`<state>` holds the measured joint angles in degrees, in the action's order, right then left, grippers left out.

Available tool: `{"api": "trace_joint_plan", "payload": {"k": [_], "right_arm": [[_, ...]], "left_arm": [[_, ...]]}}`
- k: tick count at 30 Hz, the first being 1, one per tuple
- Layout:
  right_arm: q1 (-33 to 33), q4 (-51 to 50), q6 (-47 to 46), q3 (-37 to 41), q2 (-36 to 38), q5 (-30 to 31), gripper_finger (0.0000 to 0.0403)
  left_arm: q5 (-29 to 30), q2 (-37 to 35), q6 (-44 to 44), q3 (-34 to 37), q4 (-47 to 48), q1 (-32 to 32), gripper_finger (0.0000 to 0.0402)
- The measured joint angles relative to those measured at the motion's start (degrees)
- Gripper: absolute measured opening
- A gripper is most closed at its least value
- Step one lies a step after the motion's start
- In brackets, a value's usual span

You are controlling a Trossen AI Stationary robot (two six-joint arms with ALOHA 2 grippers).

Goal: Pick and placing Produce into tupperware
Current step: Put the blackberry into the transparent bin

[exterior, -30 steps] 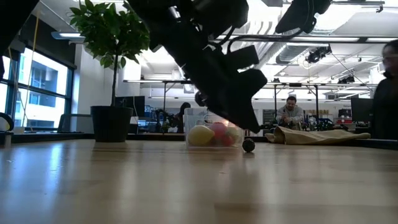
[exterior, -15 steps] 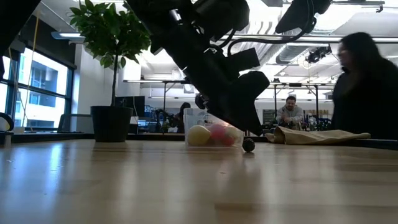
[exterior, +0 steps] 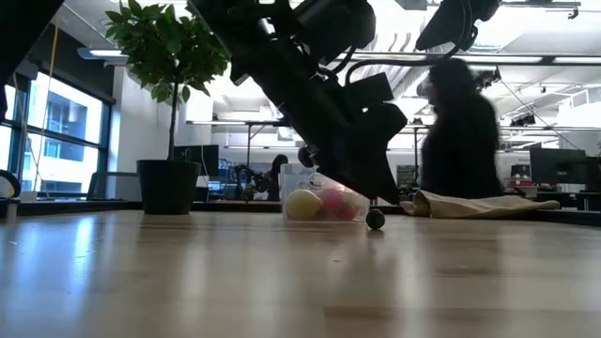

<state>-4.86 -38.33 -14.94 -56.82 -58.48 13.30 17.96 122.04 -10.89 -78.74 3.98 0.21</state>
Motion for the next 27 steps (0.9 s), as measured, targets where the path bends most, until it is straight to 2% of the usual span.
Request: {"api": "trace_joint_plan", "payload": {"k": [19, 27], "right_arm": [[-0.02, 0.0, 0.0, 0.0, -0.02, 0.0, 0.0024], [-0.02, 0.0, -0.02, 0.0, 0.0, 0.02, 0.0024]], "left_arm": [[-4.53, 0.08, -0.05, 0.04, 0.49, 1.29, 0.0234], [-6.34, 3.32, -1.85, 0.07, -1.61, 1.3, 0.0234]]}}
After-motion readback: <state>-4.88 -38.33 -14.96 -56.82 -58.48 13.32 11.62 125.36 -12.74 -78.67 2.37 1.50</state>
